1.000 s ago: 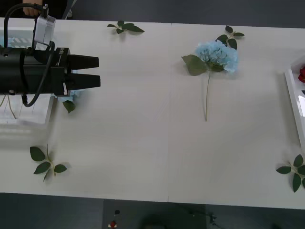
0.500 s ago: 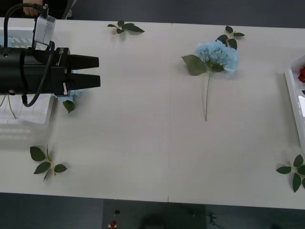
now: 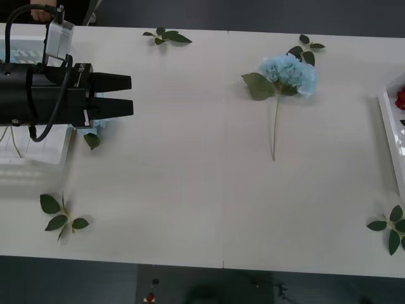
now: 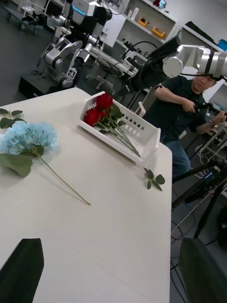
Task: Put the red flowers into the right box and the blue flowers into the left box
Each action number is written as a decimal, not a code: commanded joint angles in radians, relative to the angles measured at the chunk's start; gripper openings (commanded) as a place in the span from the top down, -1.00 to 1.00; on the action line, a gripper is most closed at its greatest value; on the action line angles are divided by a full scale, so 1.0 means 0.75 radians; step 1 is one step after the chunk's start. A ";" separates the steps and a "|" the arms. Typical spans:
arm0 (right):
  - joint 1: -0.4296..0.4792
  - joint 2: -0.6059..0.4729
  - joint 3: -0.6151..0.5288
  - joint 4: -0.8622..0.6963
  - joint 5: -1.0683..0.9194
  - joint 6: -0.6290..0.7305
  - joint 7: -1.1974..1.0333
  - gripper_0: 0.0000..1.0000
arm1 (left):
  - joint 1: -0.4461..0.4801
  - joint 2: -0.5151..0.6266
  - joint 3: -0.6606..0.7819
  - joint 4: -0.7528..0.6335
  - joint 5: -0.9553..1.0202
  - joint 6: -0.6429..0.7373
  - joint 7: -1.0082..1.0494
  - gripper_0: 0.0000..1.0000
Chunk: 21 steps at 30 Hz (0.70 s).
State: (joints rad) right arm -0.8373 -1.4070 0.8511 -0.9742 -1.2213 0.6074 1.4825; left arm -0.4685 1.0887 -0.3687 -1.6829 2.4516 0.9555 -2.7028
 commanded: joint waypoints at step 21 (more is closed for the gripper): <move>-0.066 0.473 -0.174 -0.309 -0.061 0.334 -0.860 -1.00 | 0.009 0.035 0.023 -0.014 0.018 0.004 -0.003 -0.65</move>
State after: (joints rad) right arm -0.8393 -1.0963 0.7104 -1.2083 -1.3249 0.8523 0.9321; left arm -0.4685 1.0887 -0.3687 -1.6827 2.4516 0.9554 -2.7028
